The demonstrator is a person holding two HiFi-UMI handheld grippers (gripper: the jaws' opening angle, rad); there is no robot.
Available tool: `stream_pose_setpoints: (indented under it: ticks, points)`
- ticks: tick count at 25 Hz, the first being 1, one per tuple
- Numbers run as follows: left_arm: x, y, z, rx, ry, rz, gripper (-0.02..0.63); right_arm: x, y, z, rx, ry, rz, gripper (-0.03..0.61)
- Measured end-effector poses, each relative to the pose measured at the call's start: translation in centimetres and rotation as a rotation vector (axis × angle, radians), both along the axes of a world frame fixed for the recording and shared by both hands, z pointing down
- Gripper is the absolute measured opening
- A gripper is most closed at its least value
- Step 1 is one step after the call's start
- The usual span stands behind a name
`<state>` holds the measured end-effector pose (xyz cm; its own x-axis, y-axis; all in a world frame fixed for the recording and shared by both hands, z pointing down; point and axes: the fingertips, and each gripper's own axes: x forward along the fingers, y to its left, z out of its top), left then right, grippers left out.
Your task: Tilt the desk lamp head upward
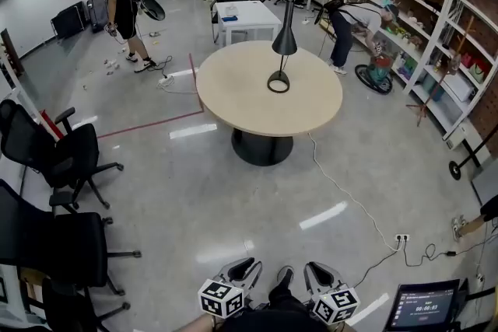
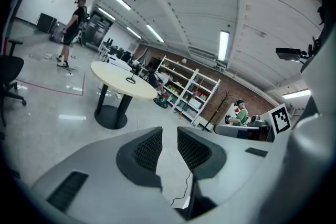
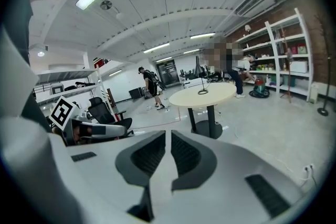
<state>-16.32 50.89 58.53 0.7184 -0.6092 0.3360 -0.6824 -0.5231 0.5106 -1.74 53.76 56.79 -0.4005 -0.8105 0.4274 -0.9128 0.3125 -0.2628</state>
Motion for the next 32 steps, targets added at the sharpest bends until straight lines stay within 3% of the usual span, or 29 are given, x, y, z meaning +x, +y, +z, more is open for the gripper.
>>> stream_pose_setpoints:
  ticks: [7, 14, 24, 32]
  points:
    - [1.3, -5.5, -0.6, 0.025, -0.07, -0.085, 0.094, 2.1, -7.0, 0.5, 0.023, -0.073, -0.062, 0.035]
    - [6.4, -10.0, -2.1, 0.074, -0.14, -0.074, 0.094, 7.0, -12.5, 0.5, 0.036, -0.129, -0.068, 0.037]
    - [11.6, -14.0, -2.6, 0.094, -0.18, -0.091, 0.095, 13.1, -16.7, 1.5, 0.029, -0.163, -0.068, 0.037]
    - [12.4, -16.8, -1.3, 0.055, -0.189, -0.084, 0.094, 13.8, -19.0, 3.3, -0.018, -0.172, -0.064, 0.035]
